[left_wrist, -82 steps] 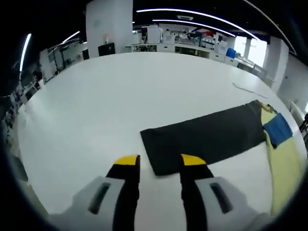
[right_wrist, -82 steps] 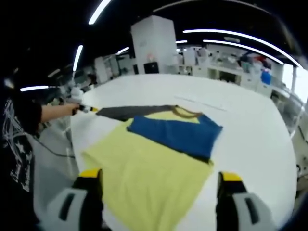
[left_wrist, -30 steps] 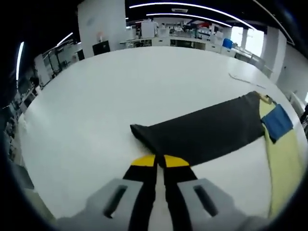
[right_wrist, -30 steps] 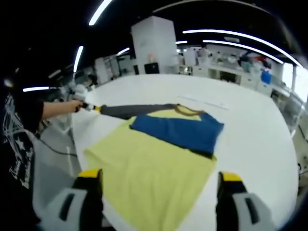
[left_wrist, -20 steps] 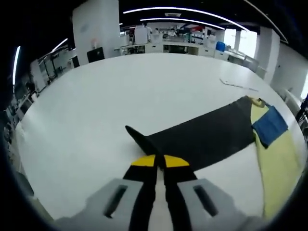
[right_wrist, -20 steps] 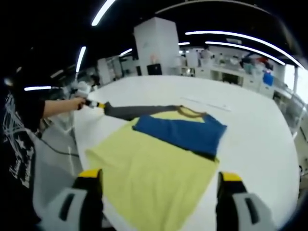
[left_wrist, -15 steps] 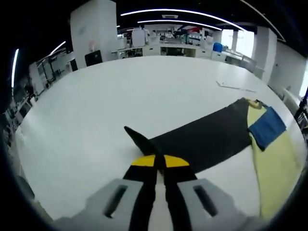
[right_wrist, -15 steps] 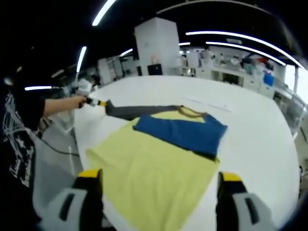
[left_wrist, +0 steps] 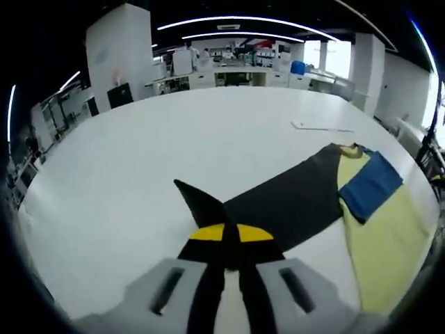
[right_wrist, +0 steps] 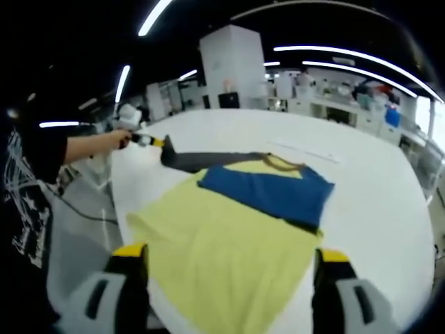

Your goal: Fold the garment on the visible template until the final outline fits inside the template.

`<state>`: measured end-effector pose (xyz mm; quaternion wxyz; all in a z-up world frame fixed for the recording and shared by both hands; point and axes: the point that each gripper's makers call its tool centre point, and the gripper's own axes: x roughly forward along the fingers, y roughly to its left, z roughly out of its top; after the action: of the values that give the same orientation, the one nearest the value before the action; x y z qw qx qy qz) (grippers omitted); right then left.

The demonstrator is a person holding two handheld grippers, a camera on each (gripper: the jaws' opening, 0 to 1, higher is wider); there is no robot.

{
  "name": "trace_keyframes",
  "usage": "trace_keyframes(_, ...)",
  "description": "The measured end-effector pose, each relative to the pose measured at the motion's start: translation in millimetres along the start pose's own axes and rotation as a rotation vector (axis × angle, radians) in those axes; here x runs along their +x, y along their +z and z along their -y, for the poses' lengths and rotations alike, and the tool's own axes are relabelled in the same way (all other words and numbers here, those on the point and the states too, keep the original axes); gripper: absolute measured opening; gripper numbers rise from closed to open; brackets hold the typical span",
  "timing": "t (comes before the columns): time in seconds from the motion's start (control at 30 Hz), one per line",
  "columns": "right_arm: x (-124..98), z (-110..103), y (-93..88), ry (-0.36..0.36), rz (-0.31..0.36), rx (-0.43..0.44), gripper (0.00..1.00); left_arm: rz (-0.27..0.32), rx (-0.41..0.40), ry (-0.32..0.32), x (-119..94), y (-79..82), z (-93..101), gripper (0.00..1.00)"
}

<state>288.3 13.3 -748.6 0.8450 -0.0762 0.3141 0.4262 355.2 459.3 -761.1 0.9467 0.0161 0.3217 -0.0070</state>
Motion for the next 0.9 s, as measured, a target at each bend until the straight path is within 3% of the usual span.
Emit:
trace_keyframes(0.27,2,-5,-1.1,0.009,-0.003,-0.005,0.99,0.023,0.020,-0.065,8,15.5,20.3,0.01)
trace_keyframes(0.4,2,-9,-1.5,0.016,-0.002,-0.009,0.99,0.033,0.024,-0.092,10,22.8,41.3,0.01)
trace_keyframes(0.53,2,-10,-0.7,0.020,0.002,-0.010,0.99,0.049,0.023,-0.115,14,31.6,46.6,0.01)
trace_keyframes(0.9,1,-12,0.1,0.025,0.006,-0.017,0.99,0.075,0.037,-0.180,26,55.3,94.1,0.01)
